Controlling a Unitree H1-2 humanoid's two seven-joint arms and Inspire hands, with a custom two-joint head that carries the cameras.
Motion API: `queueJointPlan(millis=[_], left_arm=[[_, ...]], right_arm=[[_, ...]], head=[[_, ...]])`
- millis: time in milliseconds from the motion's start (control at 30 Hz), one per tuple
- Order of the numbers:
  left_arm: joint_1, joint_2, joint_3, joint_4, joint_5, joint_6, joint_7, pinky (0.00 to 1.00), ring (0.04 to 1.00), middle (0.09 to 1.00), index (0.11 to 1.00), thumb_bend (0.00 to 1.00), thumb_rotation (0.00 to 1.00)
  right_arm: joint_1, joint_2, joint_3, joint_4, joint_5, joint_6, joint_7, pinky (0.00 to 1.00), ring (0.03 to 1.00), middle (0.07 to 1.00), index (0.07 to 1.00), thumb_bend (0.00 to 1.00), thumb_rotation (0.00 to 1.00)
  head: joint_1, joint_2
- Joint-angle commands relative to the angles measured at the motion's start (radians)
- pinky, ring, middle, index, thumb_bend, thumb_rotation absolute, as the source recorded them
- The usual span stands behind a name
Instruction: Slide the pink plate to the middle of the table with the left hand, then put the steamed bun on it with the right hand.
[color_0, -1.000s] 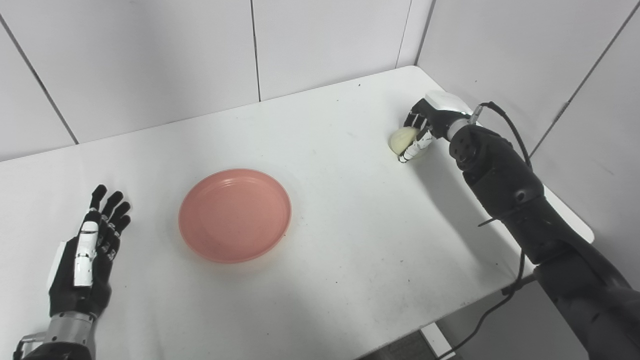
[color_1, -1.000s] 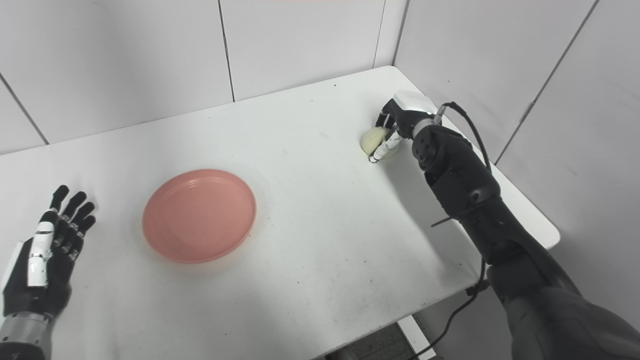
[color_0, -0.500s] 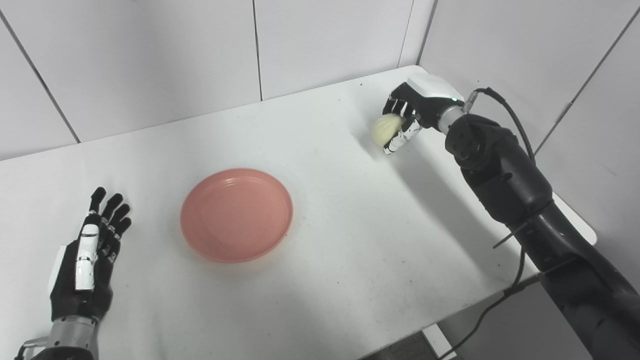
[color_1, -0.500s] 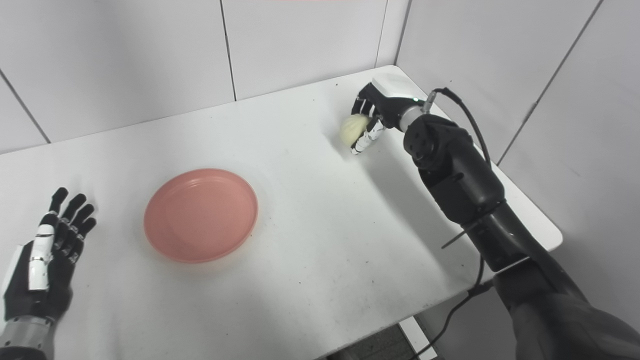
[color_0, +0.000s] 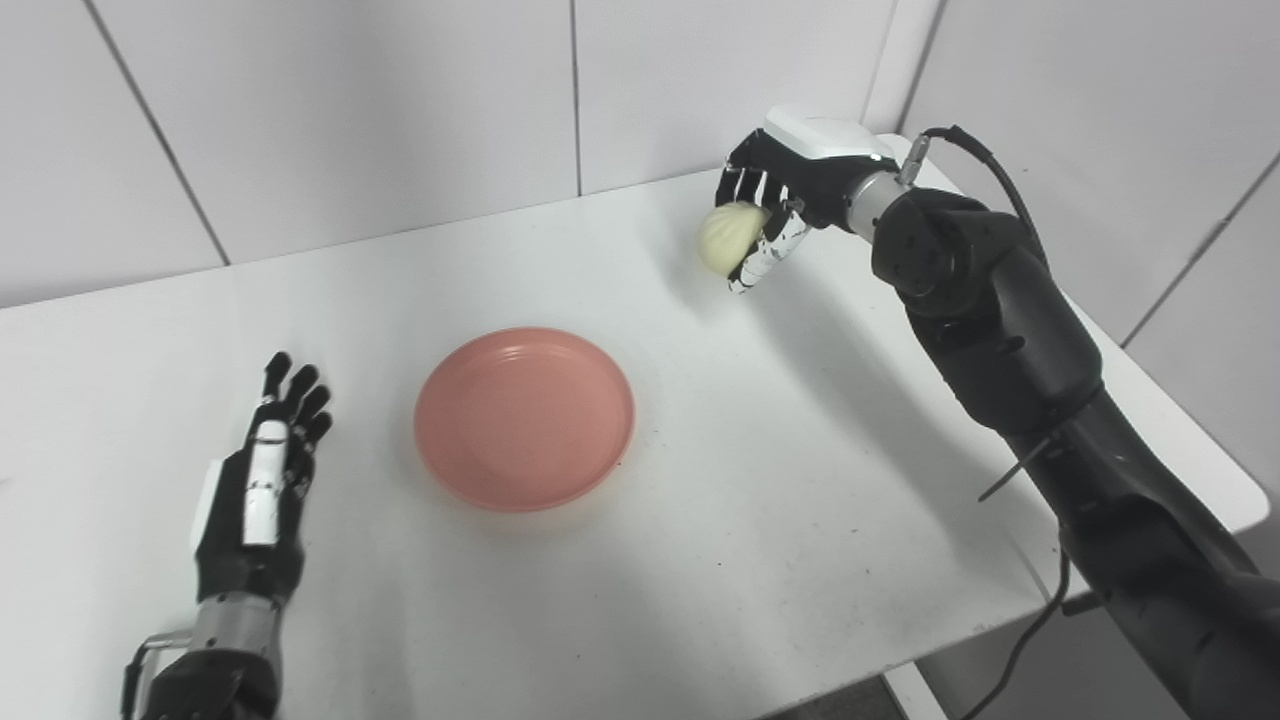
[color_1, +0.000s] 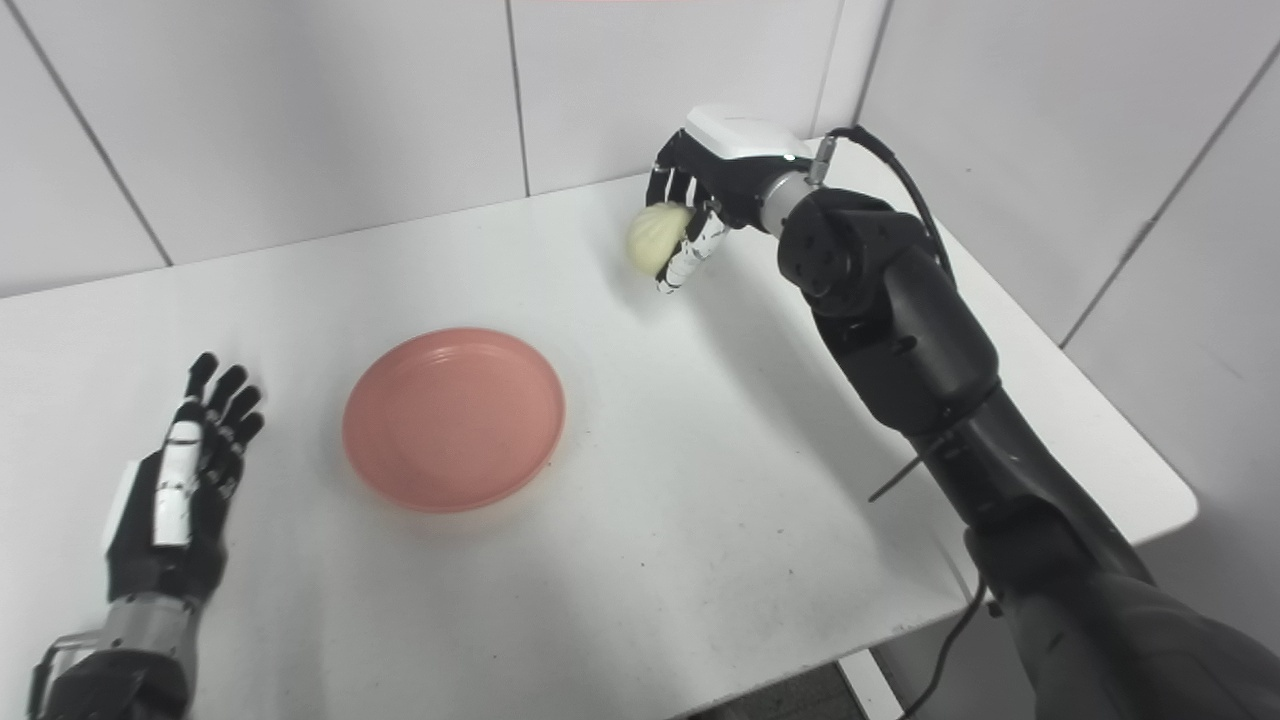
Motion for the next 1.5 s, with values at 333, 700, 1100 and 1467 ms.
queueJointPlan(millis=[333,700,1100,1467], left_arm=[[0.036,-0.095,-0.067,0.097,0.061,0.017,0.045,0.95,0.972,0.981,0.977,0.34,1.0],[0.033,-0.104,-0.099,0.11,0.11,-0.006,0.071,0.94,0.962,0.968,0.967,0.33,1.0],[0.036,-0.103,-0.098,0.095,0.108,0.002,0.065,0.94,0.96,0.966,0.971,0.34,1.0],[0.039,-0.093,-0.102,0.073,0.119,0.016,0.065,0.93,0.956,0.961,0.962,0.34,1.0]], right_arm=[[-0.127,0.088,0.104,-0.022,0.052,-0.086,-0.017,0.34,0.433,0.5,0.489,0.5,0.12],[-0.148,0.186,0.186,-0.035,0.038,-0.07,0.007,0.33,0.428,0.462,0.511,0.52,0.03],[-0.135,0.24,0.261,-0.002,-0.027,-0.084,0.026,0.32,0.411,0.429,0.541,0.52,0.0],[-0.127,0.26,0.291,0.111,-0.035,-0.117,-0.008,0.31,0.395,0.426,0.531,0.52,0.0]], head=[[0.157,0.03],[0.196,0.038],[0.171,0.056],[0.158,0.072]])
